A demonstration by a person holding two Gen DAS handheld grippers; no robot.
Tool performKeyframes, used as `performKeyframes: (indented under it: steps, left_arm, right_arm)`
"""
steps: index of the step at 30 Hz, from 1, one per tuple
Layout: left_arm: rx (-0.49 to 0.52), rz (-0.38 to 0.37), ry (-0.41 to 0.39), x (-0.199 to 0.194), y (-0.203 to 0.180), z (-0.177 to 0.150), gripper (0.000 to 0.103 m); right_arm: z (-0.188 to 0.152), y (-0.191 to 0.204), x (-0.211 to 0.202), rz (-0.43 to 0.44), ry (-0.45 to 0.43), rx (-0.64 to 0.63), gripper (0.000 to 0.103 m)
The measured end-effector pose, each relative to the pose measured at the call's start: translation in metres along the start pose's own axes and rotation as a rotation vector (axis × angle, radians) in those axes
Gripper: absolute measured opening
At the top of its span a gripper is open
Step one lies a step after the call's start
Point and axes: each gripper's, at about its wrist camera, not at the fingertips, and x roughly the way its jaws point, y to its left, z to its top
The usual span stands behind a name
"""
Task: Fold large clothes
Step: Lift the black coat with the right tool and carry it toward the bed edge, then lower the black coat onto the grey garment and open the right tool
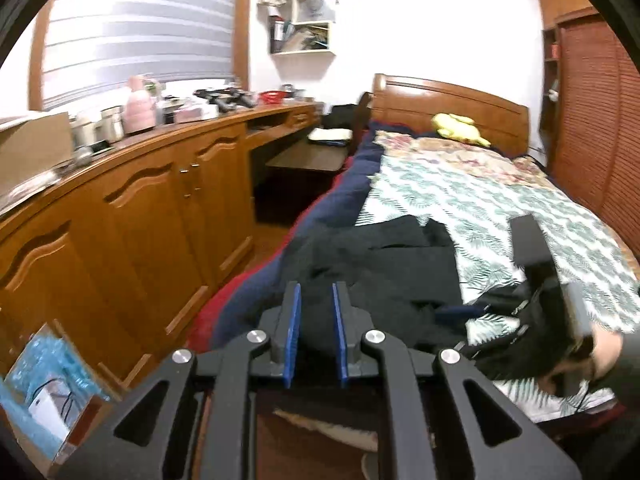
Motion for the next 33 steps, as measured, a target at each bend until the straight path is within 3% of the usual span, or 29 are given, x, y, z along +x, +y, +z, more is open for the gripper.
performKeyframes:
  steps: [5,10,13,17,24,33]
  left_arm:
    - [0.015,-0.032,0.066,0.038,-0.015,0.007,0.015]
    - [0.045,0.063,0.180,0.075,-0.010,-0.024,0.015]
    - [0.070,0.097,0.183,0.078,-0.010,-0.038,0.015]
    - [0.038,0.082,0.188,0.079,-0.003,-0.045,0.016]
    - [0.014,0.077,0.206,0.084,0.000,-0.055,0.016]
    - [-0.028,0.090,0.144,0.058,-0.003,-0.054,0.017]
  right_arm:
    - [-0.010,0.002,-0.001,-0.008,-0.034,0.017,0.049]
    - [-0.012,0.006,-0.012,-0.040,-0.028,0.002,0.049]
    - [-0.013,0.009,-0.018,-0.034,-0.032,-0.003,0.049]
    - [-0.013,0.015,-0.019,-0.010,-0.051,-0.004,0.049]
    - [-0.023,0.025,0.012,-0.053,-0.014,-0.053,0.050]
    - [-0.025,0.024,-0.008,-0.081,-0.033,-0.012,0.049]
